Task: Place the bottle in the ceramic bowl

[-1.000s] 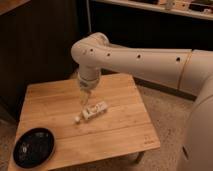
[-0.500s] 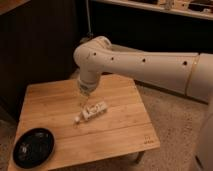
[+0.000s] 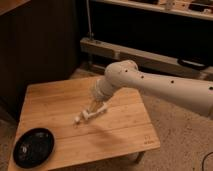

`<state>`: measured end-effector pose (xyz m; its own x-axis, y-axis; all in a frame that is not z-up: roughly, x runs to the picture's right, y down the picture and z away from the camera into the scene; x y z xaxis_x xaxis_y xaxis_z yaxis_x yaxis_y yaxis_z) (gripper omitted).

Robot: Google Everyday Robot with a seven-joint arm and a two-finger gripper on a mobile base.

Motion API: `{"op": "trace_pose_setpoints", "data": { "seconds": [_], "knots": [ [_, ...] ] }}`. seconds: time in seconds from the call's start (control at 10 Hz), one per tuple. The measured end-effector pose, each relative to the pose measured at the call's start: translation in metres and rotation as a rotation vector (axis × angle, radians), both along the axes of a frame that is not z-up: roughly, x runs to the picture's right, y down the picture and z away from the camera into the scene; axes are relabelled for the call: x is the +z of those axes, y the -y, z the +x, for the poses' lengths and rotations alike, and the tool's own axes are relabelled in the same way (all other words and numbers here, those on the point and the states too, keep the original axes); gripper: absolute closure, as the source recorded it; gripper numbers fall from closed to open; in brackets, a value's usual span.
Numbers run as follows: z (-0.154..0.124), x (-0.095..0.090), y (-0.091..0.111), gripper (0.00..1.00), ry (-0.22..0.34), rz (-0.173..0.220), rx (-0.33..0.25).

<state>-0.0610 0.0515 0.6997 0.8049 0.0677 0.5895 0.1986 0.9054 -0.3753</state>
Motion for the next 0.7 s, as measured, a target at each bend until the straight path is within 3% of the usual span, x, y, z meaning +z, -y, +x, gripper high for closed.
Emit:
{"op": "trace_pose_setpoints", "data": {
  "seconds": [0.2, 0.3, 0.5, 0.7],
  "knots": [
    [0.013, 0.013, 0.002, 0.35, 0.116, 0.095, -0.056],
    [0.016, 0.014, 0.006, 0.35, 0.129, 0.108, -0.081],
    [0.01, 0.021, 0.009, 0.35, 0.107, 0.055, -0.118],
    [0.002, 0.052, 0.003, 0.35, 0.089, -0.007, -0.184]
  ]
}}
